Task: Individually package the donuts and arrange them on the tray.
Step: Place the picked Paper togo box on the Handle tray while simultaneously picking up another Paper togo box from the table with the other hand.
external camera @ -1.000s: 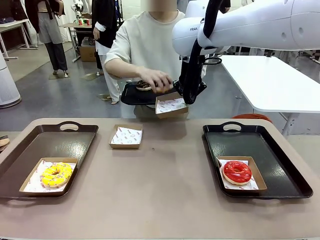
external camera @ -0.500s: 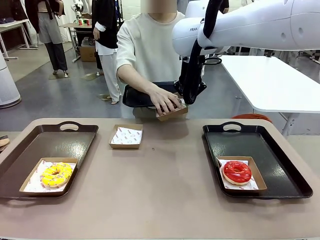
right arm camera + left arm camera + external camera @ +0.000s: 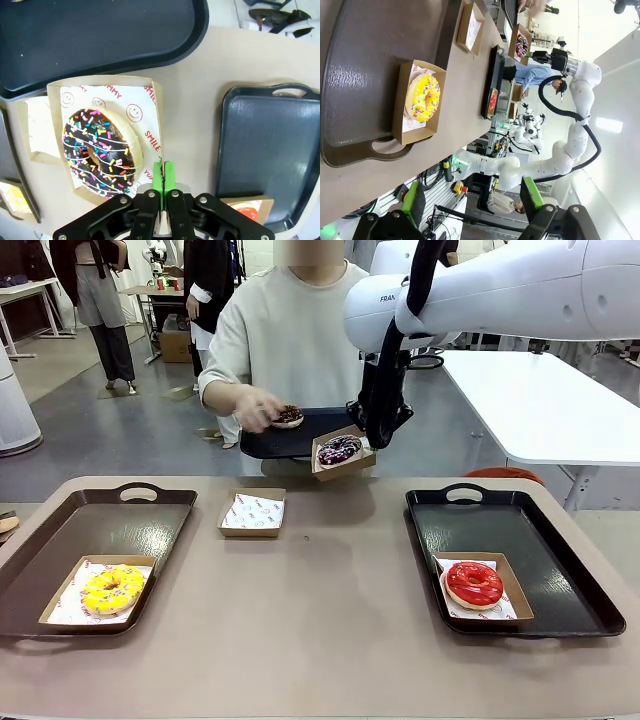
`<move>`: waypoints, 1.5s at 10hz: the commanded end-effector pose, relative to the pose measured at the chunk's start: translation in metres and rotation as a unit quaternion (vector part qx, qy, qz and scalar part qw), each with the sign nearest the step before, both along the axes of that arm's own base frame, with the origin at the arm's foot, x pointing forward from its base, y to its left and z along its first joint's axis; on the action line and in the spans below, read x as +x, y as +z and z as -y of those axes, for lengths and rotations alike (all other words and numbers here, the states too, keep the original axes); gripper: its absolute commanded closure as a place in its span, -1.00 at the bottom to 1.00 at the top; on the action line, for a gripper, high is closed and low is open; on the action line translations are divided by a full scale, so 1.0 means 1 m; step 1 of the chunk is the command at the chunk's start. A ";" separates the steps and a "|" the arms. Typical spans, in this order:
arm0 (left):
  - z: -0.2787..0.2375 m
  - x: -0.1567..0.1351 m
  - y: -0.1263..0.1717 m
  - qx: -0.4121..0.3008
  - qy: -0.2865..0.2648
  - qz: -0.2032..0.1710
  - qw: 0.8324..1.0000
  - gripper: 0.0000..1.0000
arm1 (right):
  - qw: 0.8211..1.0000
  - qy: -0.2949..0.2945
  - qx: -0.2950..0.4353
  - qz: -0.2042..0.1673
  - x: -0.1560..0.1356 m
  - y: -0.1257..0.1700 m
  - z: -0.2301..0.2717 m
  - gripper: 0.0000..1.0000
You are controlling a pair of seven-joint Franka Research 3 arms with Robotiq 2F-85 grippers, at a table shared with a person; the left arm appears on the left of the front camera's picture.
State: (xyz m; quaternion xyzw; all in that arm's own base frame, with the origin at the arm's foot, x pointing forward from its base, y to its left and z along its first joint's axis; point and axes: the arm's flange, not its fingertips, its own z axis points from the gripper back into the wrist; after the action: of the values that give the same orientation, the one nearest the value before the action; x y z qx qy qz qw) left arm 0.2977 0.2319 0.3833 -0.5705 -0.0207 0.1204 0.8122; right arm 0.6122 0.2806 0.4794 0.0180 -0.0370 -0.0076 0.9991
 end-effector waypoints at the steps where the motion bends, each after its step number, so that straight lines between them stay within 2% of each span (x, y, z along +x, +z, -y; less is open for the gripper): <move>1: 0.002 -0.004 0.002 -0.003 0.003 0.001 1.000 -1.00 | 1.000 -0.001 0.000 0.003 -0.003 0.001 0.002 1.00; 7: 0.002 -0.004 0.002 -0.003 0.003 0.001 1.000 -1.00 | 1.000 0.000 0.000 0.000 0.000 0.000 0.000 0.97; 8: 0.000 0.000 0.000 0.000 0.000 0.000 1.000 -1.00 | 0.999 0.034 0.000 -0.017 -0.005 0.002 0.005 0.97; 9: 0.006 0.007 0.010 0.026 0.001 -0.009 1.000 -1.00 | 0.999 0.034 0.000 -0.023 -0.012 0.011 0.016 0.97; 12: 0.045 0.074 0.066 0.104 0.000 -0.015 0.994 -1.00 | 0.998 0.039 0.041 -0.002 -0.042 0.046 0.087 0.97; 13: 0.058 0.101 0.082 0.123 -0.006 -0.023 0.992 -1.00 | 0.998 0.015 0.051 0.014 -0.050 0.051 0.119 0.97; 15: 0.093 0.145 0.100 0.189 -0.029 -0.037 0.981 -1.00 | 0.998 0.007 0.059 0.009 -0.065 0.040 0.176 0.97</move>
State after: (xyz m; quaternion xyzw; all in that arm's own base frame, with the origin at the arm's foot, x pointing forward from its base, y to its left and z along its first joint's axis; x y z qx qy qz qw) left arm 0.4272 0.1399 0.4859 -0.4367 -0.0152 0.1104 0.8927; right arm 0.5643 0.1234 0.5430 0.0631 -0.0400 -0.0054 0.9972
